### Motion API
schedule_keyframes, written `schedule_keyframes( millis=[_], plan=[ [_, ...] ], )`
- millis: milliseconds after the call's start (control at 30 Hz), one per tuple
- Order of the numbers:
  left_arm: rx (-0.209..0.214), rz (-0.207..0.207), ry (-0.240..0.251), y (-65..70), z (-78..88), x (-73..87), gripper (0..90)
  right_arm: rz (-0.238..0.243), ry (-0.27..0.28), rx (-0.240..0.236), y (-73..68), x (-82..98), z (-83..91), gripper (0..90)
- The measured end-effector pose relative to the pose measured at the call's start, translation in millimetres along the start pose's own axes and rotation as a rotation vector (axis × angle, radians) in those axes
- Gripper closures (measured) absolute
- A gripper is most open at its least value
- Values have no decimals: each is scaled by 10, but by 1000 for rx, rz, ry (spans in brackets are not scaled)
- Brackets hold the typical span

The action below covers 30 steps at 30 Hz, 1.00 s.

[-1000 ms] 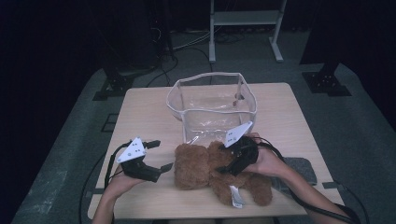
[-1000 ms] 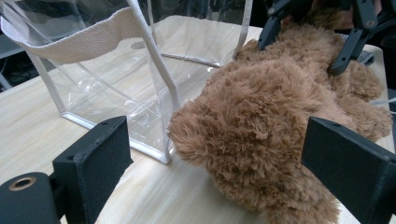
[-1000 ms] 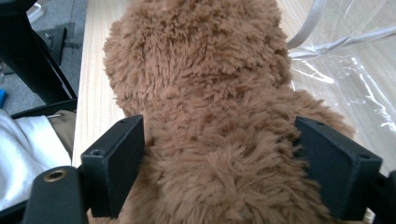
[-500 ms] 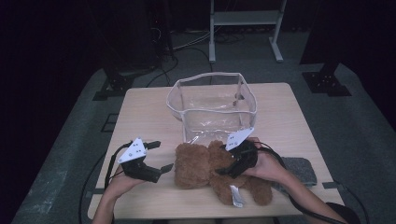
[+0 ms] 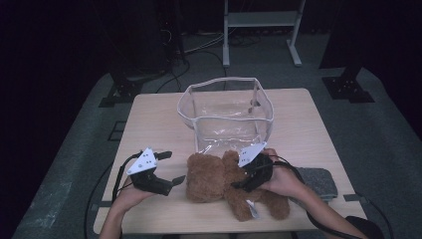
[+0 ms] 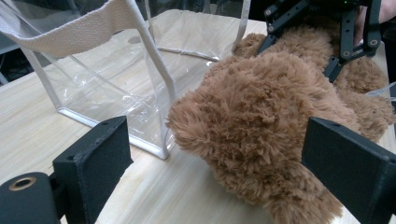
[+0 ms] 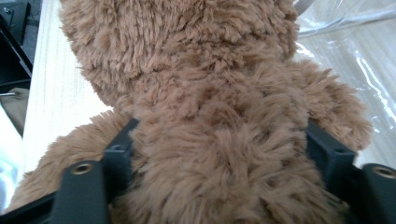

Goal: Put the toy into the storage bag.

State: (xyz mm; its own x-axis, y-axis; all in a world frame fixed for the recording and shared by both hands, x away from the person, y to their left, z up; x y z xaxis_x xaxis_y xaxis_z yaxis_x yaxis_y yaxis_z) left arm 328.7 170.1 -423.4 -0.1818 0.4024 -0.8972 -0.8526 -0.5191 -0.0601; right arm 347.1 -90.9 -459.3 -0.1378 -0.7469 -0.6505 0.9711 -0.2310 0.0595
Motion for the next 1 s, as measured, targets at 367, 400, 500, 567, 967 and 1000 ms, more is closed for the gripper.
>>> schedule_keyframes(
  millis=[367,400,500,567,967,1000],
  plan=[
    [-15,7,6,-43,33,8,71,-8,9,19,-47,13,37,529],
    [-20,13,10,-59,42,10,71,3,7,27,-60,-7,66,567],
    [-21,17,14,-67,51,8,71,-1,-1,18,-68,-45,116,615],
    [-24,18,21,-75,66,1,71,-14,3,5,-64,-57,139,629],
    [-87,34,51,-210,227,33,71,-45,36,-33,-121,-137,378,658],
    [-93,33,49,-217,233,40,70,-54,47,-35,-119,-149,412,658]
  ],
)
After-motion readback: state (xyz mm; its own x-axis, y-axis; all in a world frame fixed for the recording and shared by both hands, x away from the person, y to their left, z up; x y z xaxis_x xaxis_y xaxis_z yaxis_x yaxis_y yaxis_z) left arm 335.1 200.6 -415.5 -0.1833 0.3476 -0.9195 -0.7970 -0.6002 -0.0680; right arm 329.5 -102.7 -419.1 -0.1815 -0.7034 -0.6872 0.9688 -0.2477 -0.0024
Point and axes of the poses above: each handheld gripper's, and its own axes: z roughly backward along the jaws, x roughly out of its underside, y roughly to its right, the point moved 6 cm from there along -z, roughly forward along the jaws, and after that the axes turned 2 degrees about -y, right-handed, at the moved point
